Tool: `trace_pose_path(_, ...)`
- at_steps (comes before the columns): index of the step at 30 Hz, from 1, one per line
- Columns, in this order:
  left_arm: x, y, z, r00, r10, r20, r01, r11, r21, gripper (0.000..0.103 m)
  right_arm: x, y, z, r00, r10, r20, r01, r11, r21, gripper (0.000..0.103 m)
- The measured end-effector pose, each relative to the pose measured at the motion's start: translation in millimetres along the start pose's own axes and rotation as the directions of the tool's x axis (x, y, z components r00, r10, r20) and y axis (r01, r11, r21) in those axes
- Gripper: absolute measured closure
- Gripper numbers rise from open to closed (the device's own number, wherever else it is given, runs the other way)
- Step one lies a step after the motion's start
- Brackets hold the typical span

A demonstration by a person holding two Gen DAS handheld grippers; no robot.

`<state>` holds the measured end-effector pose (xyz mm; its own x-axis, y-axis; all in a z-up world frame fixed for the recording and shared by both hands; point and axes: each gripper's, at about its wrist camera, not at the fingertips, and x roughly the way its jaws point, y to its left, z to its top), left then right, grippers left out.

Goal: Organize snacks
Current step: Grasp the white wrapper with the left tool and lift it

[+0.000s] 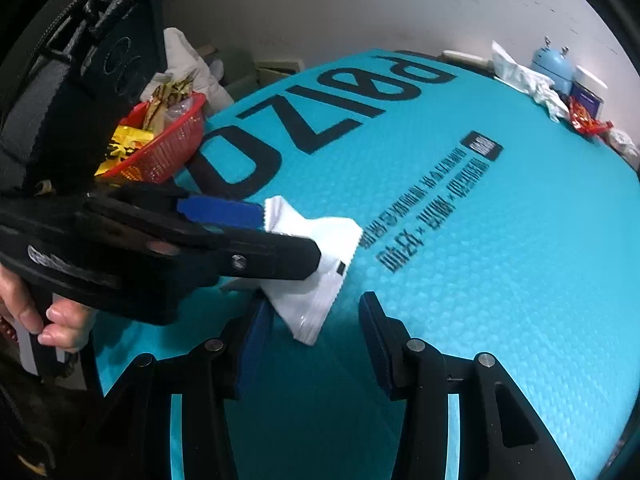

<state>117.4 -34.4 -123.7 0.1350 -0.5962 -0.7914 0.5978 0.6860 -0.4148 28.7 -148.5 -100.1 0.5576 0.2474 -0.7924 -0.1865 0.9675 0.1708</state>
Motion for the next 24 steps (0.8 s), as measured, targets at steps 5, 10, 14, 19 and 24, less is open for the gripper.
trace_pose_path(5,3.7,0.0,-2.3,0.999,-0.034,0.008,0.034,0.999,0.000,0.075,7.4,10.6,4.2,0.999,0.026,0.019,-0.025,0.999,-0.046,0.069)
trace_pose_path(10,-2.4,1.8,-4.9,0.999,-0.035,0.021,0.035,0.999,-0.024,0.076,7.5,15.0,5.3,0.999,0.040,0.034,-0.039,0.998,-0.040,0.077)
trace_pose_path(14,-19.9,0.7,-7.2,0.998,-0.013,0.056,0.015,1.000,-0.026,0.076,-0.8,26.0,8.8,0.996,0.061,0.065,-0.057,0.996,-0.063,0.077)
trace_pose_path(19,-56.9,0.2,-9.5,0.990,0.030,0.138,-0.026,0.999,-0.029,0.076,-14.4,45.1,22.9,0.991,0.084,0.104,-0.071,0.990,-0.125,0.077)
trace_pose_path(24,-96.2,5.0,-9.5,0.970,0.084,0.230,-0.076,0.996,-0.043,0.076,-28.4,73.1,45.3,0.982,0.112,0.152,-0.075,0.970,-0.230,0.077)
